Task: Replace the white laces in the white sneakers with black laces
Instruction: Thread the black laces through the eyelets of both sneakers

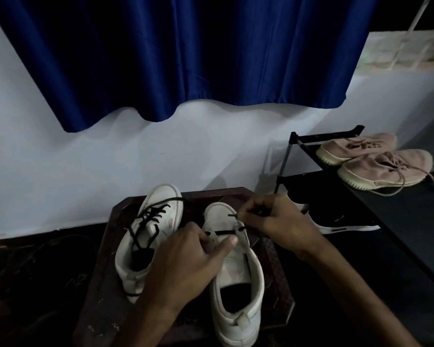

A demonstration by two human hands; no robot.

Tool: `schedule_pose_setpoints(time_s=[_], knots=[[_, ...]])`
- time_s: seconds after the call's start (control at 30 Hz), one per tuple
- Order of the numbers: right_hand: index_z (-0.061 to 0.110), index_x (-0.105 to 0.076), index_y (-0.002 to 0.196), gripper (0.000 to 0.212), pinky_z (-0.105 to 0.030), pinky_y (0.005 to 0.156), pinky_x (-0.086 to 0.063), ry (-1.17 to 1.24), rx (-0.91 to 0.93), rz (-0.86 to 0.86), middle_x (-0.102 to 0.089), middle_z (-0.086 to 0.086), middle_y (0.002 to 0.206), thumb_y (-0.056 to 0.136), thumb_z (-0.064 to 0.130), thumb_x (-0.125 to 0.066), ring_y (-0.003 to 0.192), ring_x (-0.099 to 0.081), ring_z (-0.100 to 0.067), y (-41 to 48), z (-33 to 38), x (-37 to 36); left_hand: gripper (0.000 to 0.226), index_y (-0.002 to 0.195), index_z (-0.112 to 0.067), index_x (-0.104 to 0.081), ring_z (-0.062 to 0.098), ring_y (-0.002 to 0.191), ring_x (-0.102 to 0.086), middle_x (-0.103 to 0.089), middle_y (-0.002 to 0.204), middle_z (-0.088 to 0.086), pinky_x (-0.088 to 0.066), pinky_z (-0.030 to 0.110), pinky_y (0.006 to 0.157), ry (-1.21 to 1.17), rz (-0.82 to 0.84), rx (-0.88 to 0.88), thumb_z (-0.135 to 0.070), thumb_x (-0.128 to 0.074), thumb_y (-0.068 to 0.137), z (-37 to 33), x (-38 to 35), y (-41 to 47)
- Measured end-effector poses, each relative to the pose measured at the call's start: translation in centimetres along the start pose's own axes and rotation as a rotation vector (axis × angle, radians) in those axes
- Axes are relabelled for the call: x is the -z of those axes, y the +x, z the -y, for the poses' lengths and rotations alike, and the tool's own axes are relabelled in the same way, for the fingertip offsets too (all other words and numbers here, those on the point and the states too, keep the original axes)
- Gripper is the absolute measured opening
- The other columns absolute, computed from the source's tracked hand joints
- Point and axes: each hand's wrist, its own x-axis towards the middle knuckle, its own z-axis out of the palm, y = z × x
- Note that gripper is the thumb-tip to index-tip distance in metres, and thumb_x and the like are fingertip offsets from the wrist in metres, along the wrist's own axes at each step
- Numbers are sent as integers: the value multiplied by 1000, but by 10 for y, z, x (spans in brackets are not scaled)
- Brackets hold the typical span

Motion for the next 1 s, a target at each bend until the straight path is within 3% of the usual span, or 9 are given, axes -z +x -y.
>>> schedule_pose_setpoints(time_s=[0.1,0.17,0.27,0.43,0.63,0.8,0.9,1.0], knots=[[22,-76,76,5,-30,71,-55,-96,-23,48,-73,7,73,80,22,-74,68,-66,-3,-1,3,-11,45,88,-26,-57,8,74,-62,-66,79,-9,-49,29,66,-29,58,59,-69,-58,71,0,-5,9],[28,-74,75,6,-26,72,-54,-184,-52,88,-72,12,73,80,29,-71,69,-65,1,-3,2,-21,43,82,-25,-66,6,72,-65,-70,74,-9,-55,33,70,-177,62,108,-63,-59,64,11,-3,13],[29,-75,80,7,-21,76,-52,-251,-43,71,-73,13,82,81,33,-70,77,-65,4,-6,0,-35,28,78,-25,-73,13,69,-71,-73,72,-5,-59,45,68,-408,132,107,-49,-60,70,24,0,12],[24,-78,85,11,-20,75,-49,-294,-13,56,-71,10,84,81,32,-73,77,-63,0,-4,5,-43,31,77,-20,-73,28,73,-69,-71,71,4,-56,51,64,-426,95,33,-42,-51,71,30,-3,12],[22,-78,79,9,-20,70,-45,-260,-2,-24,-68,9,75,83,28,-72,76,-61,-2,-7,7,-49,49,78,-11,-68,35,79,-67,-70,76,12,-54,55,65,-433,97,-10,-52,-46,64,34,-5,13],[21,-77,76,10,-17,64,-46,-193,-7,-63,-72,4,74,83,25,-72,67,-64,-5,-9,8,-54,47,82,-7,-67,35,79,-65,-68,77,14,-53,55,67,-428,100,-42,-47,-46,66,36,-5,13],[22,-76,75,8,-21,68,-49,-188,-3,-72,-72,7,76,81,26,-73,70,-64,-3,-10,8,-55,52,81,-7,-67,35,79,-65,-68,76,14,-52,54,67,-420,88,-54,-51,-43,65,37,-6,12],[23,-76,75,6,-27,76,-51,-210,6,-51,-71,9,82,79,27,-74,76,-64,-3,-10,4,-55,40,78,-13,-70,33,77,-67,-69,74,10,-53,54,66,-415,85,-46,-45,-47,71,37,-8,10]])
